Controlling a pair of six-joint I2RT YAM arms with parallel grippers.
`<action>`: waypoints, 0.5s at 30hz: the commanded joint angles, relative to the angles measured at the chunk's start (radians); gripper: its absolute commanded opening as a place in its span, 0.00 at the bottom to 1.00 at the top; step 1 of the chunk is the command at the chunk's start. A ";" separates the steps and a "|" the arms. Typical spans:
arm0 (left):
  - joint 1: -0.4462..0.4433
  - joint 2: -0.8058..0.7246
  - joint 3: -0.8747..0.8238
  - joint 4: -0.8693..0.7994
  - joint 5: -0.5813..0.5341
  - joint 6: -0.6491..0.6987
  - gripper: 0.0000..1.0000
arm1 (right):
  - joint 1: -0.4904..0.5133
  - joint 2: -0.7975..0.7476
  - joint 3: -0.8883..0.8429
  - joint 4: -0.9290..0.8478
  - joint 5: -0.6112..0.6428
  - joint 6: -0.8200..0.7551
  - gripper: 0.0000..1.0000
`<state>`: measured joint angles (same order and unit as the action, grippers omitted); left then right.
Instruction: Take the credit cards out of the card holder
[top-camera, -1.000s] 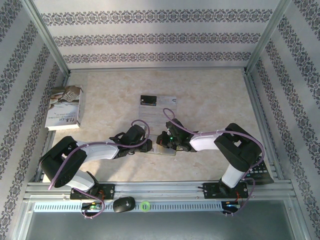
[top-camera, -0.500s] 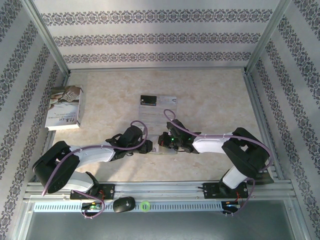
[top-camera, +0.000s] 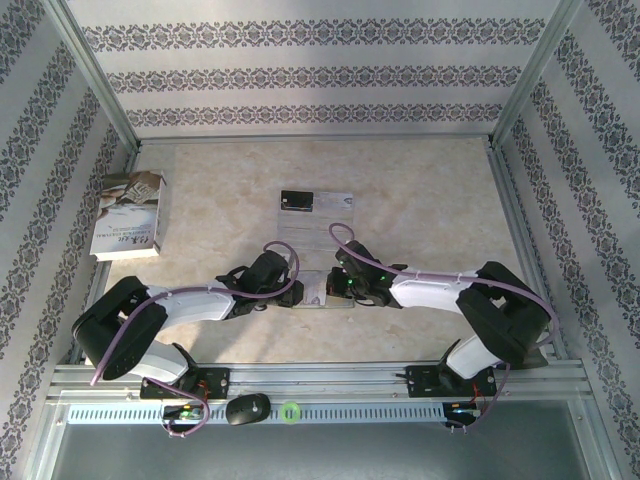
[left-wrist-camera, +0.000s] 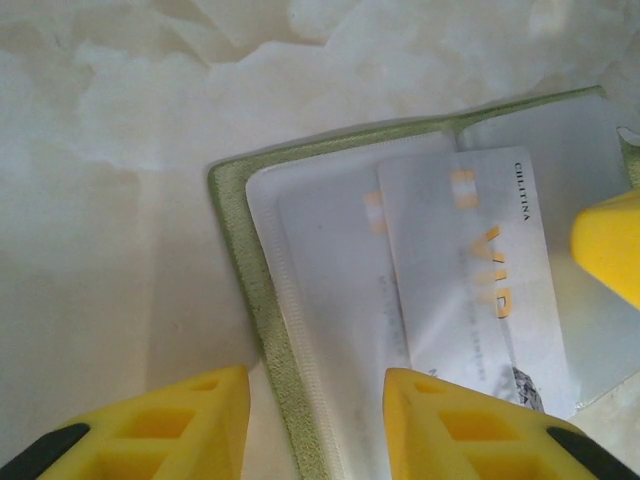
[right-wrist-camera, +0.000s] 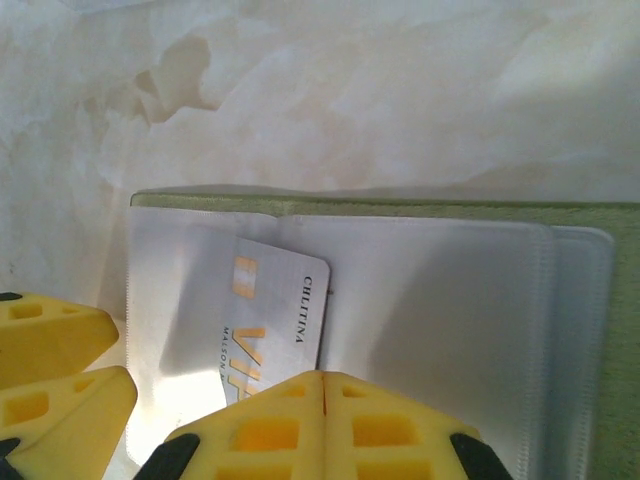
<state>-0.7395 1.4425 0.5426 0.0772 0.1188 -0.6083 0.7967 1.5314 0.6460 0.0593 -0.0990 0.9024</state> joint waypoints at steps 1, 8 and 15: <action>-0.006 -0.038 0.017 -0.042 -0.025 0.033 0.42 | 0.010 -0.022 0.019 -0.030 0.024 -0.059 0.00; -0.011 -0.126 0.061 -0.101 -0.025 0.078 0.31 | -0.012 -0.073 0.036 -0.015 -0.043 -0.120 0.18; -0.031 0.028 0.126 0.000 0.055 0.064 0.18 | -0.043 -0.044 0.028 0.016 -0.147 -0.101 0.20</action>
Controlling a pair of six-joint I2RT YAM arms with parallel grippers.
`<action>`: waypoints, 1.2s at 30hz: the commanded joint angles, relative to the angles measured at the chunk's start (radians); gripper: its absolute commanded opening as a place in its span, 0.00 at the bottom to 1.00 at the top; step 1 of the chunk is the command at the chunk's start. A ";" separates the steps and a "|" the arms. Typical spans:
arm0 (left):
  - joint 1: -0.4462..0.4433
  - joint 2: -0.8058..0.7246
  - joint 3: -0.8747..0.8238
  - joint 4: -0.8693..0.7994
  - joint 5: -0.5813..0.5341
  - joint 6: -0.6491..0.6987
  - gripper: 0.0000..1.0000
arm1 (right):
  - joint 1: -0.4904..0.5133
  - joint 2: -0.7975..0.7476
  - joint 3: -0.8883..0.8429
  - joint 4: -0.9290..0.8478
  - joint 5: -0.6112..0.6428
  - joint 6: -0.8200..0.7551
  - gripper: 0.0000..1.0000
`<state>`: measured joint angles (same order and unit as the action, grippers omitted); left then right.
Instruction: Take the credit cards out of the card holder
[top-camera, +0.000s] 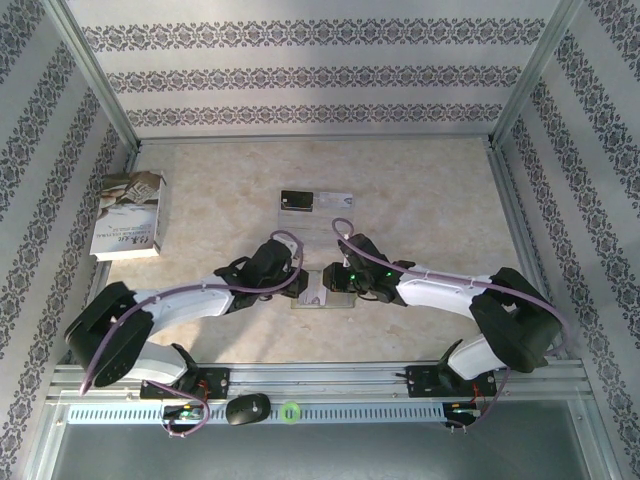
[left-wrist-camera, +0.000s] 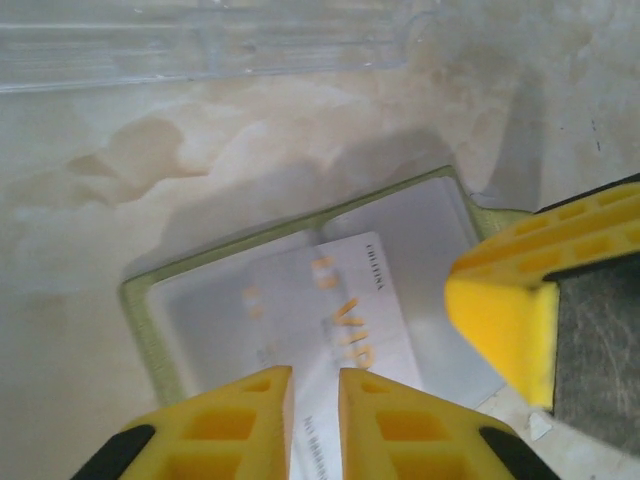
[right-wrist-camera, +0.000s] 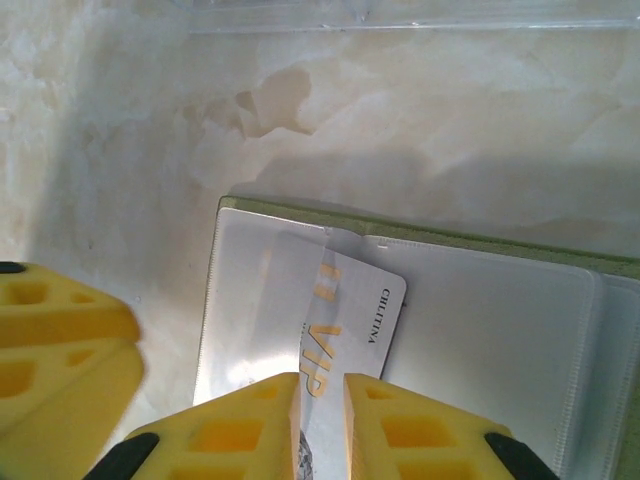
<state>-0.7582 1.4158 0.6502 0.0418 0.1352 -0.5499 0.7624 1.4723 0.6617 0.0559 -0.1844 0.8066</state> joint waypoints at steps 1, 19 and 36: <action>-0.013 0.073 0.023 0.037 0.034 0.002 0.16 | -0.013 0.023 0.007 0.028 -0.073 0.003 0.20; -0.007 0.189 0.017 -0.015 -0.014 -0.004 0.08 | -0.039 0.083 -0.032 0.063 -0.105 0.068 0.26; -0.001 0.217 0.006 -0.002 0.004 -0.001 0.06 | -0.045 0.164 -0.027 0.181 -0.159 0.102 0.21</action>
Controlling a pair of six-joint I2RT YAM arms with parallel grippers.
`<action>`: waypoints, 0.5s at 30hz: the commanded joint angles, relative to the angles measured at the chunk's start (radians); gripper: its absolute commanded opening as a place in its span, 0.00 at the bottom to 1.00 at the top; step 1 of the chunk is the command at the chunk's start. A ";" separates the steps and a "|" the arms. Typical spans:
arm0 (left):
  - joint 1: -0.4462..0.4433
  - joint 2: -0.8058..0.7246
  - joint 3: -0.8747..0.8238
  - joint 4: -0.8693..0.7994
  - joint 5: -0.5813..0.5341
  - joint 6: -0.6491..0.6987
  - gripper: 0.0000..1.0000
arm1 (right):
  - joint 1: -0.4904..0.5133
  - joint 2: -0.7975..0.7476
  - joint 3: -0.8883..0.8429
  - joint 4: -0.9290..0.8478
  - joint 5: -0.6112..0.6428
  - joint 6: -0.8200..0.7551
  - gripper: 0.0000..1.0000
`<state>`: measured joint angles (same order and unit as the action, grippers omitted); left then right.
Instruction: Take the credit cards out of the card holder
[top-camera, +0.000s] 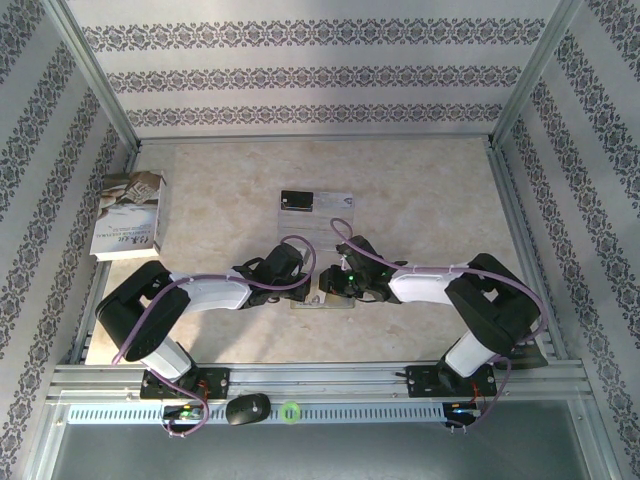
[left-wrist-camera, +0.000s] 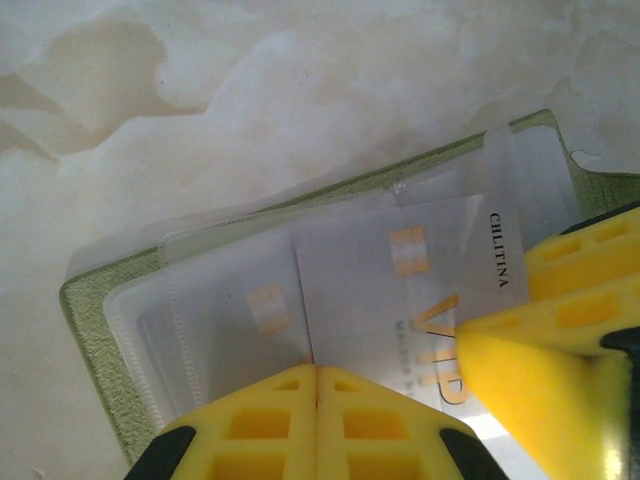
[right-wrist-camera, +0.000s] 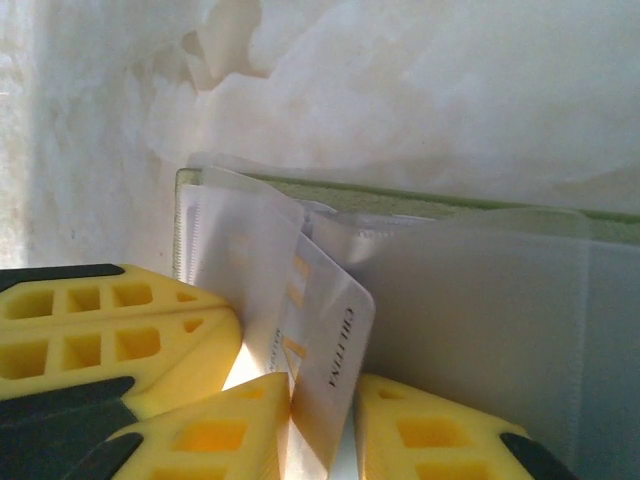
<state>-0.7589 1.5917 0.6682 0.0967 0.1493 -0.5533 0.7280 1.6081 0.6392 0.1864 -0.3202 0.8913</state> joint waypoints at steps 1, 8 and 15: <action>0.000 0.039 -0.012 -0.058 -0.010 0.003 0.06 | -0.012 0.034 -0.004 0.058 -0.025 0.020 0.19; 0.011 0.019 -0.021 -0.060 -0.016 0.002 0.10 | -0.030 -0.006 -0.051 0.049 0.011 0.022 0.02; 0.025 0.024 -0.028 -0.044 0.001 -0.004 0.11 | -0.049 -0.120 -0.111 -0.013 0.074 0.003 0.00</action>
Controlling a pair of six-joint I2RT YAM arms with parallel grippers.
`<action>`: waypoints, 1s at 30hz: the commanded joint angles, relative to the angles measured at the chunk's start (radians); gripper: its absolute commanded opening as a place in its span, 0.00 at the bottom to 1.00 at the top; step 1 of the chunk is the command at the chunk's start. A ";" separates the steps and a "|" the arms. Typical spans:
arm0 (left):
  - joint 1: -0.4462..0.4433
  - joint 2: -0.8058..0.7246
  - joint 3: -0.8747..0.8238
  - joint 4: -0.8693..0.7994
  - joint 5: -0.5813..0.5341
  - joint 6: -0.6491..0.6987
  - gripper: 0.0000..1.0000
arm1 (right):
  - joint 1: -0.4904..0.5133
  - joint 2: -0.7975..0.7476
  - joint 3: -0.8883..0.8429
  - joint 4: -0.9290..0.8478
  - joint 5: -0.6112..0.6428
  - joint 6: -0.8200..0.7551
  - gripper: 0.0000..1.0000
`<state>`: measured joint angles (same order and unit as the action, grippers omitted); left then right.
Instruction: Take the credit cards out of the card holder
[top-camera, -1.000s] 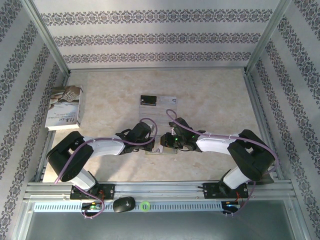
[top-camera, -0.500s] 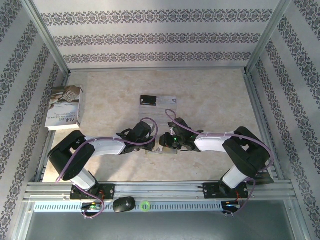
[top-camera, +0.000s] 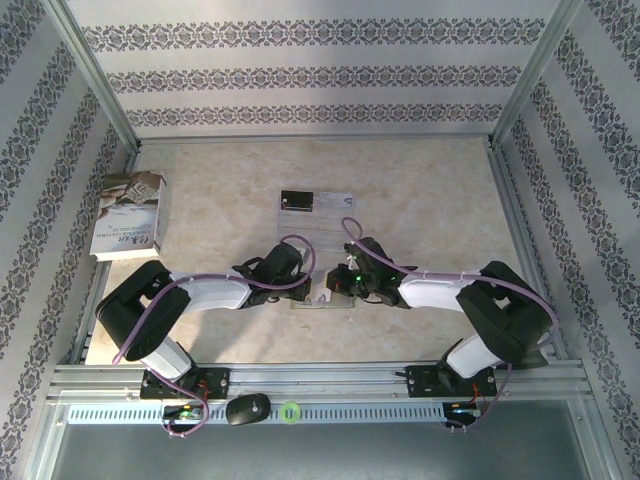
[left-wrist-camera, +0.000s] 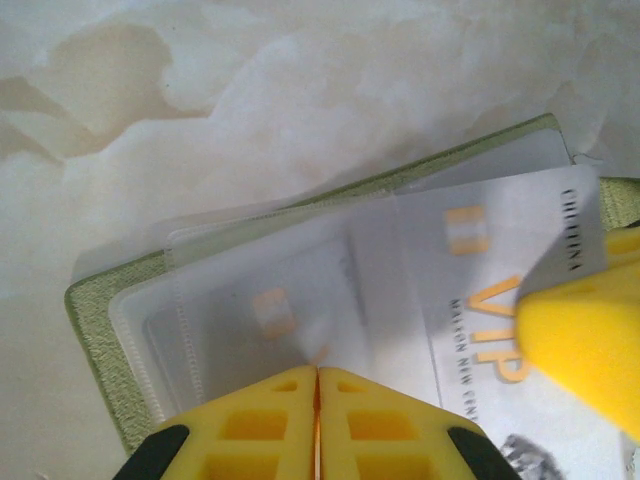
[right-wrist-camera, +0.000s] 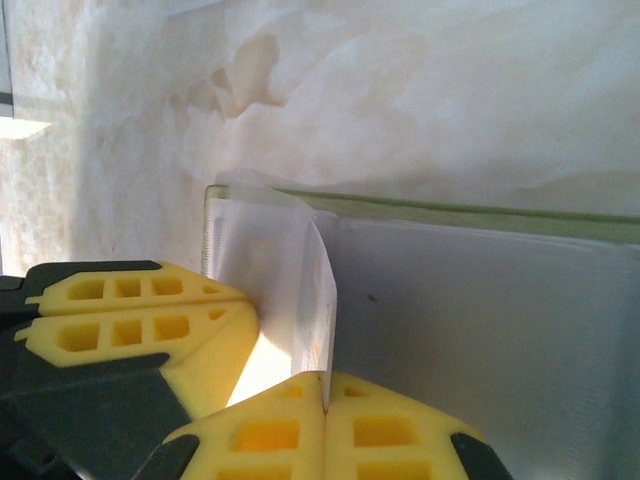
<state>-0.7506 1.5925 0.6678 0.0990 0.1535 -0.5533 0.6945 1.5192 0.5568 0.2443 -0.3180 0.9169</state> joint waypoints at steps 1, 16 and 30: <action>0.017 0.023 -0.027 -0.047 -0.002 -0.004 0.12 | -0.018 -0.041 -0.034 -0.075 0.073 -0.026 0.00; 0.078 -0.325 0.010 -0.158 0.026 -0.018 0.61 | -0.069 -0.237 0.232 -0.359 0.058 -0.475 0.00; 0.200 -0.598 -0.061 -0.346 0.029 -0.061 1.00 | -0.156 0.003 0.853 -0.800 0.066 -1.213 0.00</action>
<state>-0.5671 1.0195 0.6201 -0.1612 0.1886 -0.5945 0.5453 1.4811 1.3235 -0.4110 -0.2409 -0.0551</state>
